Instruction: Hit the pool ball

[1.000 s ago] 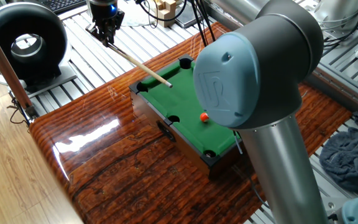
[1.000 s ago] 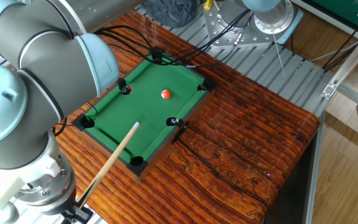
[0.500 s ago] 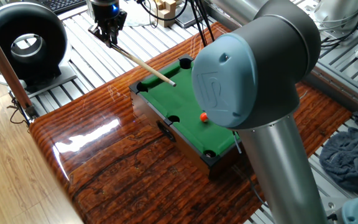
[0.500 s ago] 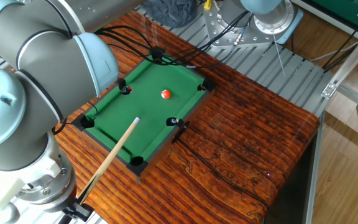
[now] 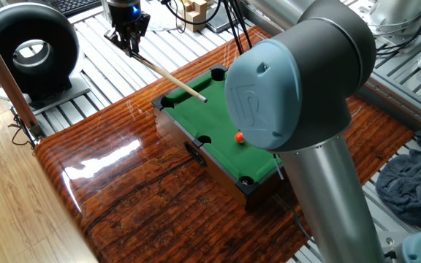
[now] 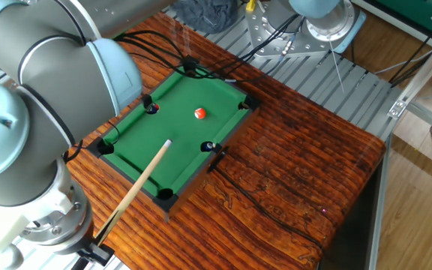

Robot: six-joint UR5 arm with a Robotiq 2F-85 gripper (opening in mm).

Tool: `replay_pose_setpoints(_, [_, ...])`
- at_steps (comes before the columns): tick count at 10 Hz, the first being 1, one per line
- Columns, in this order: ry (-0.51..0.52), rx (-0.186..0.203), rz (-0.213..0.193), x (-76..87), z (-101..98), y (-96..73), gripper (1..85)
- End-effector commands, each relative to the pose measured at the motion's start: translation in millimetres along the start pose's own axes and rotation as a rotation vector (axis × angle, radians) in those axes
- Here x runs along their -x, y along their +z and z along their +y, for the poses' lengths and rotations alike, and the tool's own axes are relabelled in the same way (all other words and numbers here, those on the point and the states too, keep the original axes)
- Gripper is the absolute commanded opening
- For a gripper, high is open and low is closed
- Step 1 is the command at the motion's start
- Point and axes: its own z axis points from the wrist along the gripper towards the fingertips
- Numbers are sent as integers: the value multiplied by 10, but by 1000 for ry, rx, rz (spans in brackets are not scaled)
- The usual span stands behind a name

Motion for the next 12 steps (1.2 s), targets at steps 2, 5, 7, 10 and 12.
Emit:
replay_pose_setpoints(2, [14,48,-83,136,102,-160,13])
replay_pose_setpoints(5, [11,38,-108,141,110,-238,13])
replay_pose_setpoints(7, [-7,10,-120,97,77,-321,13])
replay_pose_setpoints(10, [-38,-53,-163,79,126,-381,13])
replay_pose_setpoints(12, [-2,4,-172,45,283,-423,13])
